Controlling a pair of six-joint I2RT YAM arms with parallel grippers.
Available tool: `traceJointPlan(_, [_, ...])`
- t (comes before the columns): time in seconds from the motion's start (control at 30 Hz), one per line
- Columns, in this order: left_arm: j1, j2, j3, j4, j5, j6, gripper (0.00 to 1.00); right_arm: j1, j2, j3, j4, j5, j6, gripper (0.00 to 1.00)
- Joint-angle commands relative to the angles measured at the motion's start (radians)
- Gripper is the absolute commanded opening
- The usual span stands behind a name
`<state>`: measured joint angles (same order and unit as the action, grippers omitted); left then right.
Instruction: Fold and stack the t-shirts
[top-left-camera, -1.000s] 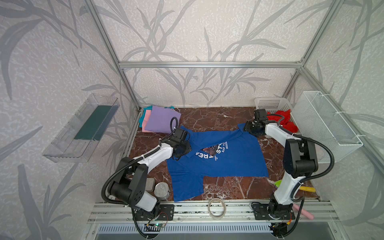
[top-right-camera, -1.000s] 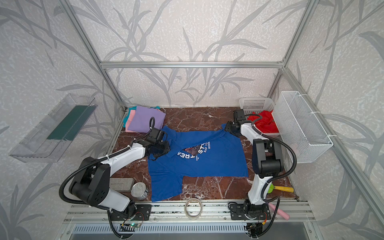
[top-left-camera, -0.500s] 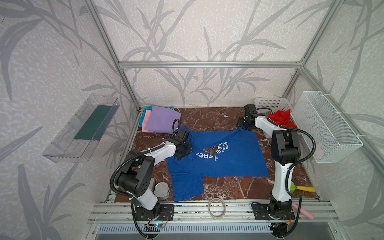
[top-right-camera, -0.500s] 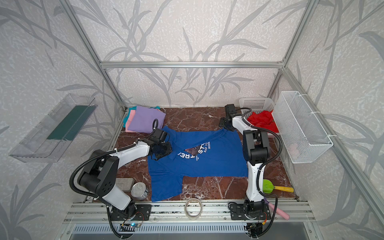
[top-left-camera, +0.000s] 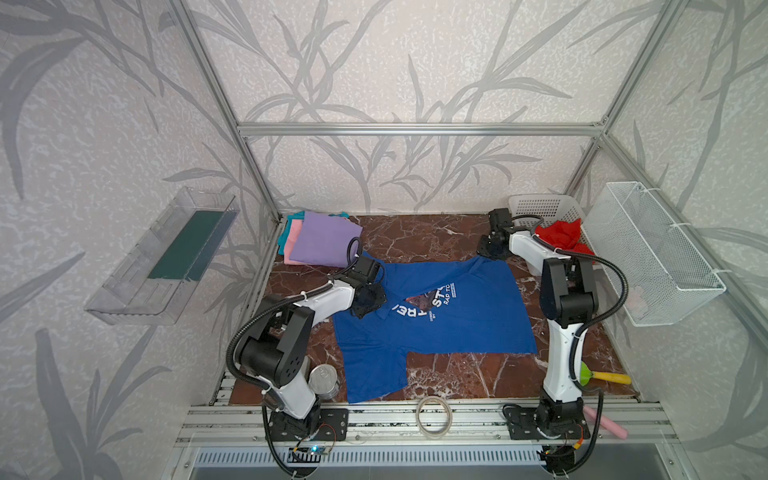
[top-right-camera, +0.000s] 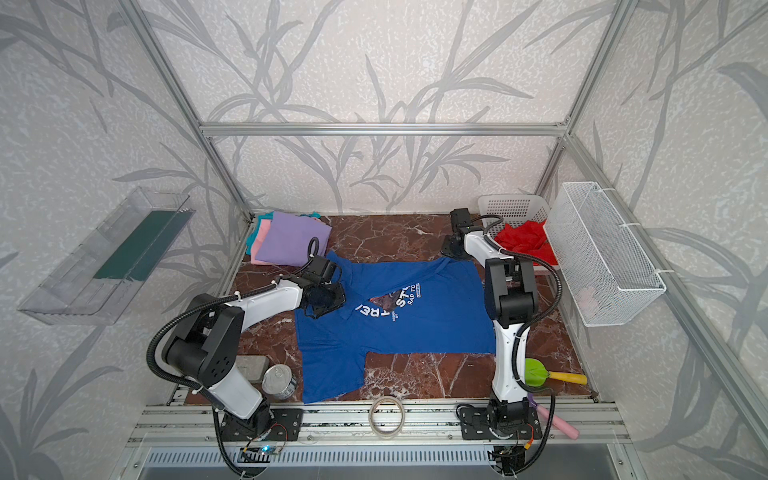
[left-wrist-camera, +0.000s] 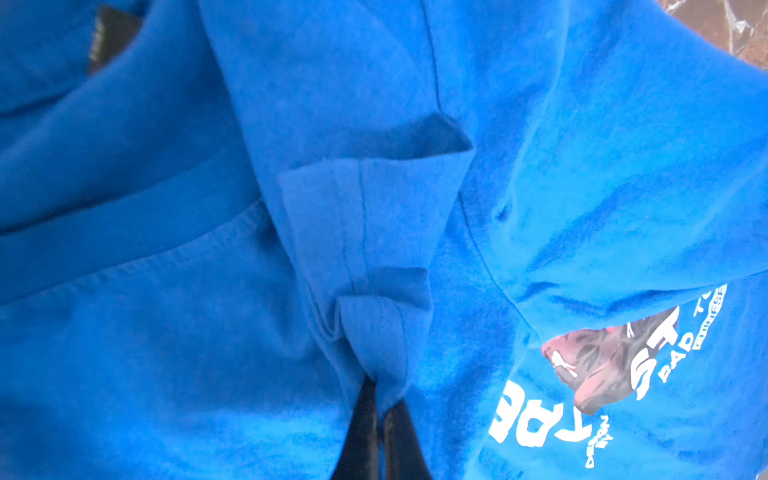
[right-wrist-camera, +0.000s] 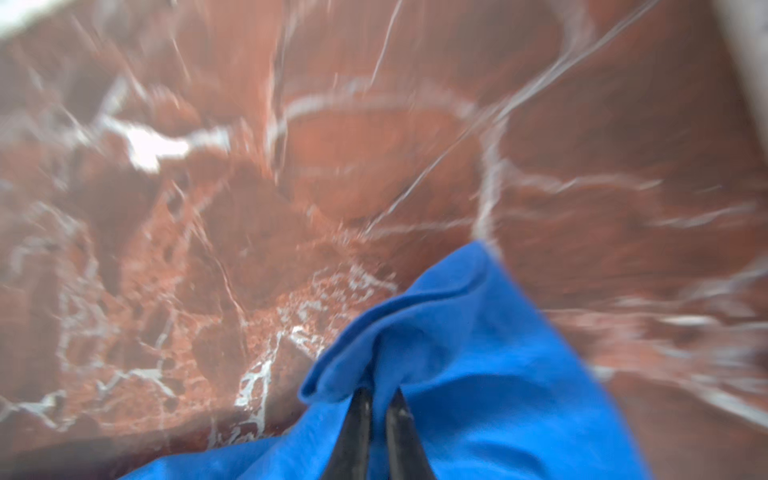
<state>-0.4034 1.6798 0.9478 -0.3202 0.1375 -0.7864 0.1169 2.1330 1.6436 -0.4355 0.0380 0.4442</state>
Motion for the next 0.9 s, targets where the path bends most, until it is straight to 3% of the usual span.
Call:
traceJointPlan(0.0, [0.006, 0.016, 0.027, 0.005, -0.001, 0.004, 0.0, -0.058, -0.157, -0.089, 0.104, 0.079, 0.026, 0.11])
traceJointPlan(0.17, [0.006, 0.026, 0.04, 0.011, 0.007, 0.006, 0.0, -0.109, -0.288, -0.293, 0.225, 0.039, 0.066, 0.17])
traceJointPlan(0.33, [0.006, 0.035, 0.035, 0.02, 0.028, -0.002, 0.0, -0.11, -0.354, -0.479, 0.289, -0.073, 0.126, 0.47])
traceJointPlan(0.37, [0.006, 0.034, 0.033, 0.018, 0.028, -0.002, 0.0, -0.11, -0.364, -0.515, 0.303, -0.088, 0.138, 0.5])
traceJointPlan(0.43, [0.006, 0.024, 0.031, 0.006, 0.025, -0.002, 0.0, -0.11, -0.388, -0.583, 0.32, -0.1, 0.161, 0.51])
traceJointPlan(0.53, [0.006, -0.007, 0.029, -0.018, 0.022, 0.002, 0.11, -0.11, -0.421, -0.623, 0.31, -0.097, 0.143, 0.51])
traceJointPlan(0.7, [0.006, -0.098, 0.072, -0.093, 0.0, 0.029, 0.25, -0.084, -0.462, -0.541, 0.216, -0.093, 0.062, 0.49])
traceJointPlan(0.87, [0.007, -0.214, 0.149, -0.173, -0.087, 0.07, 0.4, 0.036, -0.446, -0.457, 0.143, 0.014, -0.053, 0.41])
